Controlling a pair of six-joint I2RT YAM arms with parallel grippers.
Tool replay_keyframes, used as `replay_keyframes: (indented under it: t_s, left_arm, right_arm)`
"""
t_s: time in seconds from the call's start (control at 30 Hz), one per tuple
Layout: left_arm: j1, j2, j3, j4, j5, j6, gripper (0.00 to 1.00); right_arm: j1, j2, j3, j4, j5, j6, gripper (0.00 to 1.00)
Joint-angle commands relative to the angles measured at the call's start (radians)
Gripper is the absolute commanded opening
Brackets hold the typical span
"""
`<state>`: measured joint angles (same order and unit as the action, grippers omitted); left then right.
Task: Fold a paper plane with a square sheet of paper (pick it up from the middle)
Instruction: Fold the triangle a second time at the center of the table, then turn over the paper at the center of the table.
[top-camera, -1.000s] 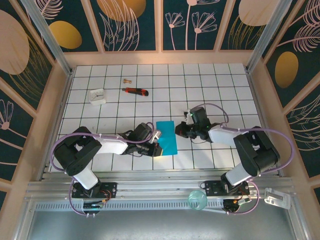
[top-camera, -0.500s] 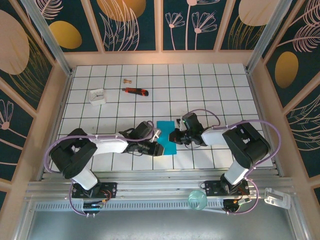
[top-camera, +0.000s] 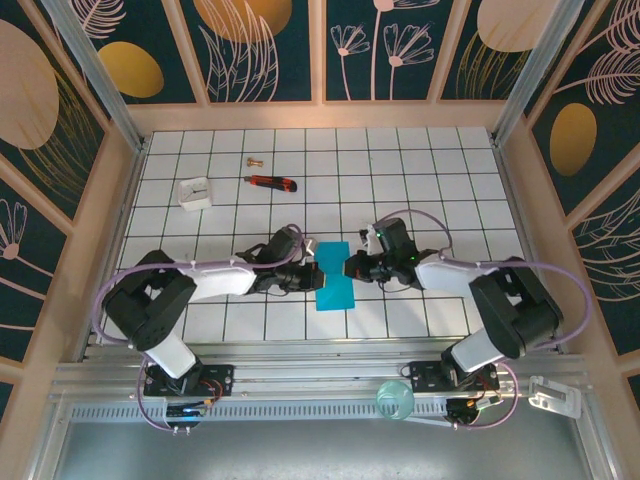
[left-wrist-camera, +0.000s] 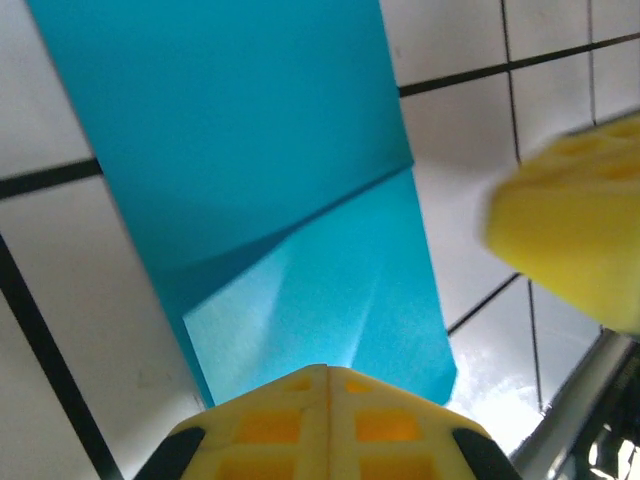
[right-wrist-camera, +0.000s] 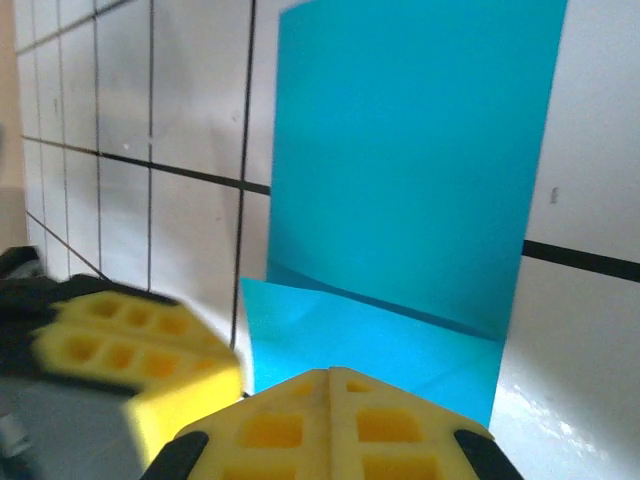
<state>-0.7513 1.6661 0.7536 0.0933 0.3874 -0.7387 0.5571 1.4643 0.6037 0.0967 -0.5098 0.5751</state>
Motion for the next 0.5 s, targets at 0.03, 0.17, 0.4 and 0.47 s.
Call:
replay_keyframes:
  t_s: [0.03, 0.17, 0.4, 0.47]
  left_arm:
    - [0.029, 0.041, 0.042, -0.012, -0.029, 0.036, 0.02]
    - [0.033, 0.092, 0.047, -0.007, -0.024, 0.049, 0.0]
    - [0.034, 0.131, 0.016, 0.009, -0.033, 0.065, 0.0]
    - [0.034, 0.133, 0.005, 0.012, -0.033, 0.066, 0.0]
  right_arm:
    - [0.003, -0.1, -0.061, -0.129, 0.06, 0.048, 0.1]
    - [0.039, -0.175, -0.128, -0.16, 0.106, 0.123, 0.16]
    - [0.105, -0.228, -0.209, -0.098, 0.148, 0.251, 0.26]
    - [0.115, -0.224, -0.22, -0.074, 0.15, 0.269, 0.27]
